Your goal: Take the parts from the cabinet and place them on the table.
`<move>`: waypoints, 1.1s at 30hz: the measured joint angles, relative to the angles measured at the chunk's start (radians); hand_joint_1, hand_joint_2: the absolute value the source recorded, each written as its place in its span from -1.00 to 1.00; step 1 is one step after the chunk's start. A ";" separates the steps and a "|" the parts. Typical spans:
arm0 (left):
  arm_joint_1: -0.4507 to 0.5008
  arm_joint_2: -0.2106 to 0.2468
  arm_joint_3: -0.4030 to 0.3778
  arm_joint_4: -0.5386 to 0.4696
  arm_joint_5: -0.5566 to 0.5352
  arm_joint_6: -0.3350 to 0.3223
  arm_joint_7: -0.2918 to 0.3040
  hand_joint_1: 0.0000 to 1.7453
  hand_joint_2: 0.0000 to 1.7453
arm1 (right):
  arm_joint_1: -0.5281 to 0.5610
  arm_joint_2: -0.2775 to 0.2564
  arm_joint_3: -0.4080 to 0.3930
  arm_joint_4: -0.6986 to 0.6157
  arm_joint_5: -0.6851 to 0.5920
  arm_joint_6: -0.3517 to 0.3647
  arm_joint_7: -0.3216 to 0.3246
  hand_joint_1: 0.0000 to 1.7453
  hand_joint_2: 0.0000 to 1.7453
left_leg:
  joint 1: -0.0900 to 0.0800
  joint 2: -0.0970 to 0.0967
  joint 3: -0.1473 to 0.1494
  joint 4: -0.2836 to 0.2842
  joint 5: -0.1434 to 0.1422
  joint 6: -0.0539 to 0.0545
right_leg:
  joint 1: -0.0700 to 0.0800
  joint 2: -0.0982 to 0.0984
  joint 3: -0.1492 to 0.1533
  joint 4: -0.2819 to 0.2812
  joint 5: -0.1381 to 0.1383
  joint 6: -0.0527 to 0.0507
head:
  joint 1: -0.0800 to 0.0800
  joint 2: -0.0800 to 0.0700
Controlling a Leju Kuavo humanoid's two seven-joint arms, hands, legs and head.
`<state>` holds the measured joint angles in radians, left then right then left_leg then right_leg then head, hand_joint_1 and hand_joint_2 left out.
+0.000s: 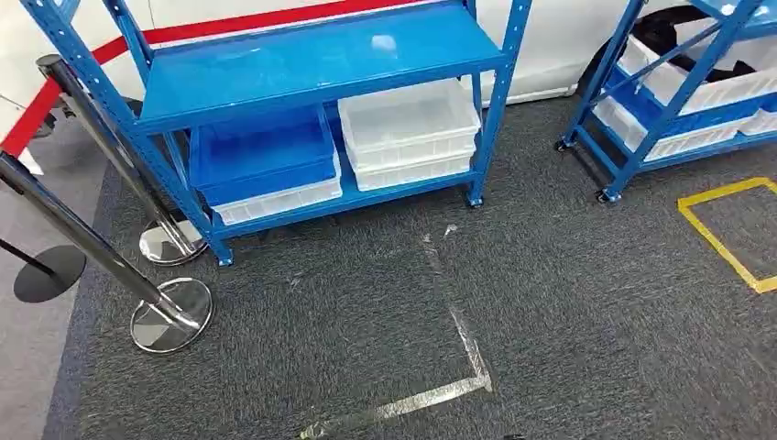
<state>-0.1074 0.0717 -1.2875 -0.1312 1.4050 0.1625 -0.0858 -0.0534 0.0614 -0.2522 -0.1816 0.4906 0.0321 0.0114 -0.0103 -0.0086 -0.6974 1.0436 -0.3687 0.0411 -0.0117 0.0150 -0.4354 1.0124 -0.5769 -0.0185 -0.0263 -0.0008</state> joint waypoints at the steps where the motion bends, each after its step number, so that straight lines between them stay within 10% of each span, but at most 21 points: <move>1: 0.002 -0.002 -0.001 0.000 0.000 0.002 -0.002 -1.00 -1.00 | -0.006 -0.002 -0.001 0.000 0.000 0.002 0.000 -1.00 -1.00 | -0.010 -0.005 0.003 0.008 -0.010 0.001 | 0.003 0.009 0.015 -0.005 -0.011 0.010 | 0.011 0.000; 4: -0.011 -0.008 -0.002 -0.001 -0.002 -0.002 -0.002 -1.00 -1.00 | -0.016 -0.003 -0.002 -0.002 0.002 0.002 0.000 -1.00 -1.00 | -0.021 0.000 0.065 -0.023 -0.047 0.007 | -0.006 0.004 0.052 0.013 0.008 0.028 | 0.003 0.000; 7: -0.018 -0.009 -0.002 -0.001 -0.001 -0.004 -0.004 -1.00 -1.00 | -0.023 -0.003 -0.002 -0.002 0.005 0.002 -0.001 -1.00 -1.00 | -0.015 0.003 0.124 -0.048 -0.073 0.029 | -0.008 -0.004 -0.051 0.197 0.042 0.035 | 0.009 0.000; 9: -0.022 -0.011 -0.002 -0.001 0.001 -0.004 -0.004 -1.00 -1.00 | -0.022 -0.003 -0.002 -0.002 0.006 0.004 -0.001 -1.00 -1.00 | -0.015 0.002 0.150 -0.049 -0.099 0.030 | -0.008 -0.005 -0.153 0.289 -0.034 0.036 | 0.008 0.000; 12: -0.016 -0.013 -0.002 -0.001 0.001 -0.005 -0.002 -1.00 -1.00 | -0.013 -0.007 -0.003 -0.002 0.010 0.004 0.000 -1.00 -1.00 | -0.014 -0.008 0.212 -0.049 -0.149 0.027 | -0.008 -0.005 -0.234 0.256 -0.140 0.043 | 0.008 0.000; 13: -0.013 -0.016 -0.002 -0.001 0.001 -0.007 -0.002 -1.00 -1.00 | -0.009 -0.009 -0.003 -0.002 0.012 0.004 0.000 -1.00 -1.00 | -0.012 -0.011 0.235 -0.049 -0.167 0.022 | -0.008 -0.006 -0.245 0.210 -0.116 0.043 | 0.010 0.000; 14: -0.011 -0.018 -0.002 -0.001 0.001 -0.007 -0.002 -1.00 -1.00 | -0.006 -0.011 -0.003 -0.002 0.012 0.004 0.000 -1.00 -1.00 | -0.010 -0.011 0.259 -0.048 -0.188 0.018 | -0.008 -0.007 -0.253 0.149 -0.031 0.042 | 0.010 0.000; 15: -0.006 -0.018 -0.002 -0.001 0.002 -0.007 -0.002 -1.00 -1.00 | 0.002 -0.011 -0.003 0.000 0.012 0.004 0.000 -1.00 -1.00 | -0.011 -0.011 0.261 -0.050 -0.207 0.013 | -0.007 -0.012 -0.263 0.083 0.131 0.040 | 0.012 0.000; 16: -0.013 -0.018 -0.003 -0.001 0.002 -0.007 -0.002 -1.00 -1.00 | 0.002 -0.011 -0.003 0.002 0.013 0.005 0.000 -1.00 -1.00 | -0.014 -0.016 0.283 -0.035 -0.228 0.010 | -0.005 -0.017 -0.274 0.057 0.199 0.038 | 0.013 0.000; 18: -0.016 -0.019 -0.003 -0.001 0.002 -0.007 -0.002 -1.00 -1.00 | -0.003 -0.011 -0.004 0.002 0.013 0.005 0.000 -1.00 -1.00 | -0.015 -0.014 0.307 -0.054 -0.245 -0.005 | 0.000 -0.010 -0.252 0.062 0.178 0.022 | 0.008 0.000; 20: -0.019 -0.019 -0.003 -0.001 0.002 -0.007 -0.003 -1.00 -1.00 | -0.005 -0.008 -0.004 0.001 0.014 0.005 -0.001 -1.00 -1.00 | -0.015 -0.015 0.292 -0.008 -0.216 -0.012 | -0.007 -0.015 -0.224 0.047 0.164 0.008 | 0.011 0.000; 22: -0.024 -0.020 -0.003 -0.001 0.002 -0.007 -0.005 -1.00 -1.00 | -0.006 -0.010 -0.004 0.001 0.016 0.005 -0.002 -1.00 -1.00 | -0.007 -0.007 0.207 0.136 -0.169 -0.031 | -0.008 -0.021 -0.190 0.031 0.147 -0.001 | 0.003 0.000; 24: -0.024 -0.021 -0.004 -0.001 0.002 -0.007 -0.005 -1.00 -1.00 | -0.006 -0.010 -0.004 0.001 0.019 0.005 -0.002 -1.00 -1.00 | 0.002 -0.004 0.110 0.237 -0.235 -0.042 | -0.007 -0.030 -0.146 0.011 0.123 -0.001 | 0.004 0.000; 27: -0.013 -0.023 -0.005 -0.001 0.002 -0.007 -0.005 -1.00 -1.00 | -0.006 -0.010 -0.004 0.001 0.024 0.005 -0.003 -1.00 -1.00 | 0.006 0.003 0.038 0.212 -0.382 -0.046 | -0.007 -0.041 -0.060 -0.014 0.079 0.002 | 0.003 0.000; 29: -0.009 -0.023 -0.006 -0.001 0.002 -0.007 -0.005 -1.00 -1.00 | -0.005 -0.010 -0.004 0.001 0.026 0.005 -0.003 -1.00 -1.00 | 0.005 0.011 0.025 0.106 -0.329 -0.032 | -0.003 -0.058 0.000 -0.025 0.044 0.006 | 0.001 0.000; 31: -0.005 -0.022 -0.008 -0.001 0.003 -0.005 -0.006 -1.00 -1.00 | -0.001 -0.010 -0.005 0.003 0.027 0.008 -0.003 -1.00 -1.00 | -0.013 0.081 0.015 -0.014 -0.026 -0.002 | 0.001 -0.078 0.041 -0.031 0.010 0.013 | 0.005 0.000; 33: -0.008 -0.023 -0.010 -0.001 0.003 -0.005 -0.006 -1.00 -1.00 | -0.003 -0.010 -0.005 0.002 0.029 0.010 -0.006 -1.00 -1.00 | -0.021 0.073 0.048 -0.010 -0.024 0.001 | -0.002 -0.097 0.078 -0.046 -0.024 0.031 | 0.000 0.000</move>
<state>-0.1154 0.0484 -1.2974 -0.1320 1.4076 0.1579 -0.0919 -0.0568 0.0515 -0.2571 -0.1801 0.5200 0.0423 0.0054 -0.0310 0.0645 -0.6490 1.0334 -0.3923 0.0422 -0.0134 -0.0816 -0.3569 0.9663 -0.6008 0.0125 -0.0267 -0.0008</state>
